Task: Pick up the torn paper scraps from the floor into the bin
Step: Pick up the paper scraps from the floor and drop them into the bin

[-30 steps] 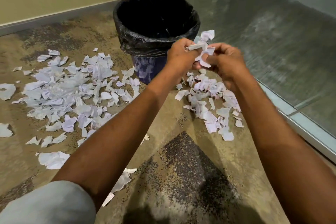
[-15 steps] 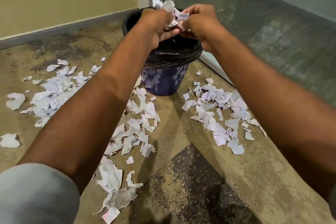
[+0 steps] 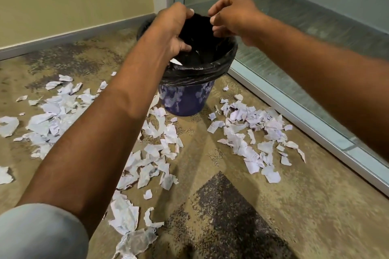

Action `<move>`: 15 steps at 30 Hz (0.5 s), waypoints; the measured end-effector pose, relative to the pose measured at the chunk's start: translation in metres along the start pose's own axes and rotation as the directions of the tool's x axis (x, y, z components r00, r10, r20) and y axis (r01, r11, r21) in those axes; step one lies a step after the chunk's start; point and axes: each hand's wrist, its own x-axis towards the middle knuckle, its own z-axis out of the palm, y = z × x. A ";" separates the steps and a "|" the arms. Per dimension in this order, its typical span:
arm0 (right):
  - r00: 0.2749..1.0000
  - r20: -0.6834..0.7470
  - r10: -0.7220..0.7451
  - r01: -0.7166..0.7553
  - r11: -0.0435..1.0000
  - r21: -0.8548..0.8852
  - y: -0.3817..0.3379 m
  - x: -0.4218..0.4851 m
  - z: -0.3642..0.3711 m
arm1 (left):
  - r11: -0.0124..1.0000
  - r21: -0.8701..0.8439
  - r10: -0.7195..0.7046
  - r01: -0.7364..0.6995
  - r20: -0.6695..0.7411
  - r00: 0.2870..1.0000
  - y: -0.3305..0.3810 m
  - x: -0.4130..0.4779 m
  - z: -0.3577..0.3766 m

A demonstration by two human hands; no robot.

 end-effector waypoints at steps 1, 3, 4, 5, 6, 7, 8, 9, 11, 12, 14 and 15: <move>1.000 0.024 -0.015 0.016 0.999 -0.042 -0.002 -0.003 -0.009 | 1.000 -0.006 0.029 -0.029 -0.009 1.000 0.000 -0.003 0.004; 0.996 0.086 -0.039 0.048 0.992 -0.114 -0.005 -0.011 -0.030 | 0.993 -0.055 0.102 -0.101 0.014 0.995 -0.002 -0.013 0.016; 0.992 0.118 -0.046 0.063 0.987 -0.148 -0.004 -0.016 -0.040 | 0.988 -0.078 0.139 -0.134 0.049 0.989 -0.004 -0.021 0.023; 0.988 0.146 -0.049 0.076 0.980 -0.184 -0.002 -0.023 -0.051 | 0.983 -0.082 0.173 -0.166 0.091 0.981 -0.008 -0.031 0.033; 0.985 0.167 -0.045 0.082 0.971 -0.223 0.002 -0.030 -0.062 | 0.978 -0.071 0.203 -0.195 0.140 0.969 -0.012 -0.043 0.043; 0.983 0.182 -0.028 0.075 0.963 -0.258 0.009 -0.038 -0.072 | 0.975 -0.049 0.222 -0.217 0.190 0.956 -0.018 -0.055 0.052; 0.980 0.199 -0.008 0.065 0.958 -0.281 0.018 -0.048 -0.082 | 0.973 -0.021 0.229 -0.230 0.240 0.944 -0.026 -0.064 0.062; 0.977 0.212 0.016 0.049 0.954 -0.295 0.030 -0.058 -0.090 | 0.971 0.017 0.224 -0.238 0.285 0.932 -0.037 -0.071 0.071; 0.969 0.237 0.068 0.004 0.957 -0.290 0.059 -0.083 -0.106 | 0.965 0.116 0.180 -0.236 0.359 0.916 -0.067 -0.081 0.086; 0.964 0.248 0.093 -0.021 0.960 -0.281 0.076 -0.096 -0.112 | 0.960 0.172 0.142 -0.222 0.384 0.912 -0.084 -0.084 0.091; 0.956 0.256 0.145 -0.080 0.965 -0.249 0.116 -0.123 -0.119 | 0.944 0.281 0.047 -0.172 0.404 0.914 -0.124 -0.085 0.095; 0.952 0.253 0.174 -0.116 0.966 -0.229 0.138 -0.136 -0.120 | 0.931 0.334 0.001 -0.149 0.405 0.914 -0.146 -0.084 0.095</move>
